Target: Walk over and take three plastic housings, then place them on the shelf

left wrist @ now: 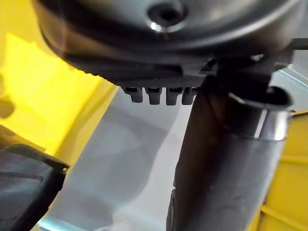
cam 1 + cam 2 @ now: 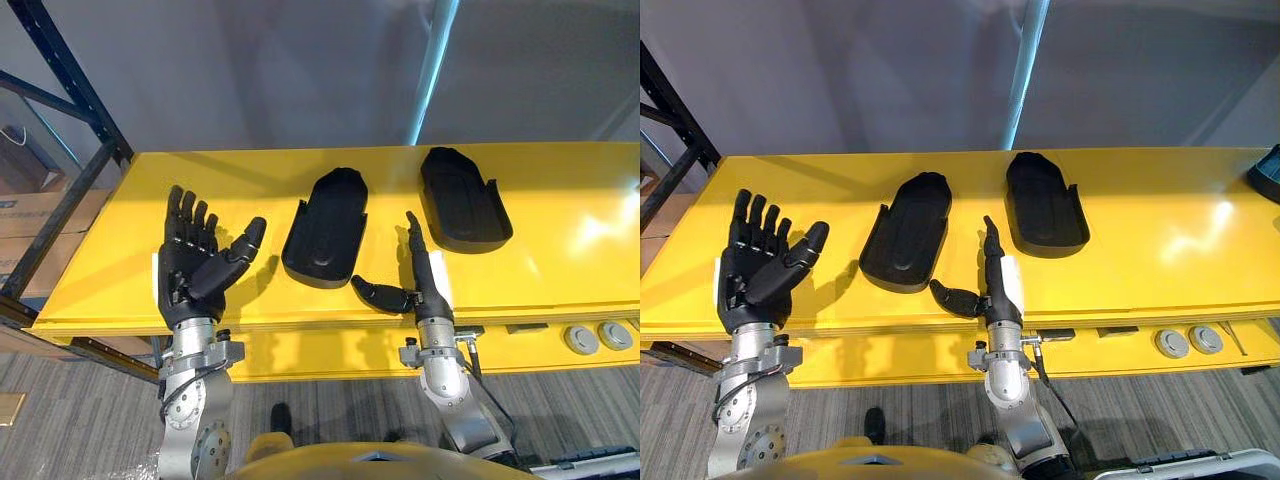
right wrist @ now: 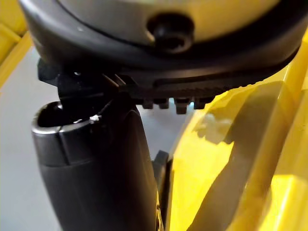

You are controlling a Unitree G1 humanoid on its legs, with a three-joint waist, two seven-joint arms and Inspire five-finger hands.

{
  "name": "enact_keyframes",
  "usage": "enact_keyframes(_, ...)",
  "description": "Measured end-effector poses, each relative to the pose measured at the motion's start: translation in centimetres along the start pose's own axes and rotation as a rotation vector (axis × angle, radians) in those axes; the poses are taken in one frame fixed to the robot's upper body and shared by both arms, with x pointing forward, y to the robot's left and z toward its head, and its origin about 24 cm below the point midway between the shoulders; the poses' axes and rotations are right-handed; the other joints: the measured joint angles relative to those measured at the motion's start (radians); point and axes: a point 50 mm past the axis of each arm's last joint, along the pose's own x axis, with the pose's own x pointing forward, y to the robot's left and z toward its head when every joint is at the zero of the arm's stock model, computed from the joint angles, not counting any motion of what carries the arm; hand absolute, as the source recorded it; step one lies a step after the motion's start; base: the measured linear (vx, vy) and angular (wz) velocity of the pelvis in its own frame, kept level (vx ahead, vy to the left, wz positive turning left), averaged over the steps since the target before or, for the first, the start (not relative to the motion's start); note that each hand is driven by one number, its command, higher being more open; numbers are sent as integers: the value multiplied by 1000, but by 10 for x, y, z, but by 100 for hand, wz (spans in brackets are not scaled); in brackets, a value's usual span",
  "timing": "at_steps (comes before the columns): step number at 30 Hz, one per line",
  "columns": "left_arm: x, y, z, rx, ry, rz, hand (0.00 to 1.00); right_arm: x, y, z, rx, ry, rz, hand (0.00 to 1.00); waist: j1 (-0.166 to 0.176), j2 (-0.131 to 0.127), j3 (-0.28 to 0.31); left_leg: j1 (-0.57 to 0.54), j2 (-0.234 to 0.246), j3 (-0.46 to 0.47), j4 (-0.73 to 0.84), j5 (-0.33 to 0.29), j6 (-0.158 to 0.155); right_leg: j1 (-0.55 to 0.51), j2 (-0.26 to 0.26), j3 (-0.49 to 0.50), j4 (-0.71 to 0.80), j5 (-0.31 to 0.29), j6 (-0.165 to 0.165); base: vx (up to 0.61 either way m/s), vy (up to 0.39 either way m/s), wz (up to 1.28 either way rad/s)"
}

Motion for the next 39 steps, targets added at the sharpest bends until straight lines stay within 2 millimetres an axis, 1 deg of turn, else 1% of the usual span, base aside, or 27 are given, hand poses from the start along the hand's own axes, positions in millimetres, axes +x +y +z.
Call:
enact_keyframes(7,-1,-6,-4,39,41,-96,100,13,-7,-8,-49,41,-20,100,16,7,-5,-2,-1,-11,0,2,-1,6,0,-12,0,0,0,-5,-12,5)
enact_keyframes(9,-1,-6,-4,45,42,-108,100,16,-9,-9,-91,37,-16,100,17,8,-5,-2,-1,-18,0,3,-3,11,1,-18,-1,0,0,-13,-12,10)
enact_keyframes(12,-1,-7,-5,84,57,-140,100,28,-12,-11,-131,28,-15,100,19,9,-6,-2,-1,-29,0,5,-6,18,3,-30,-3,0,1,-28,-18,10)
enact_keyframes(14,-1,-6,-9,158,83,-187,100,39,-14,-11,-150,24,-17,100,22,10,-6,-2,0,-36,0,7,-5,22,4,-37,-2,-2,4,-36,-17,10)
enact_keyframes(18,-2,-2,-15,304,118,-226,100,49,-22,-7,-176,-2,-36,100,32,14,-4,-11,-1,-45,0,8,0,22,6,-46,-8,-3,4,-28,-13,9)
enact_keyframes(22,1,10,-9,502,102,-246,100,54,-34,-2,-176,-48,-94,100,42,17,-3,-17,-1,-45,0,8,1,19,7,-46,-8,-1,5,9,-8,1)
enact_keyframes(24,2,26,0,620,89,-236,100,56,-47,12,-165,-135,-158,100,43,20,-1,-17,-2,-44,0,10,-3,19,6,-46,-8,1,0,45,-19,0)
enact_keyframes(25,2,30,3,638,87,-234,100,57,-51,17,-154,-164,-184,100,43,22,0,-18,-2,-44,0,10,-3,19,6,-46,-8,1,0,44,-23,-1)
enact_keyframes(26,3,37,8,668,83,-234,100,58,-62,30,-131,-228,-241,100,44,26,2,-17,-1,-43,0,10,-2,19,6,-46,-8,3,4,40,-25,1)
enact_keyframes(27,4,40,12,684,74,-241,100,58,-75,44,-104,-304,-293,100,47,31,5,-17,-2,-43,0,10,-2,19,6,-46,-8,3,3,36,-23,1)
enact_keyframes(29,3,43,17,698,62,-256,100,56,-88,60,-84,-397,-348,100,48,34,7,-17,-2,-43,0,9,-3,19,5,-46,-8,2,3,0,0,0)
enact_keyframes(30,1,45,22,712,64,-294,100,53,-97,72,-69,-472,-392,100,47,35,6,-15,-1,-42,0,8,-4,21,6,-45,-7,1,1,0,0,0)
enact_keyframes(31,0,45,23,721,71,-320,100,51,-102,78,-60,-507,-409,100,47,36,6,-13,-1,-41,0,7,-5,21,6,-45,-6,0,0,0,0,0)
enact_keyframes(35,-1,36,25,719,83,-437,100,45,-115,93,26,-590,-464,100,45,42,8,-7,-1,-33,0,-3,-8,22,5,-38,-6,-6,-4,-11,-10,-4)
enact_keyframes(39,-2,32,27,716,107,-548,100,41,-126,98,80,-612,-504,100,41,47,10,-3,0,-24,0,-8,-1,22,5,-29,-8,-8,1,-12,-7,-8)
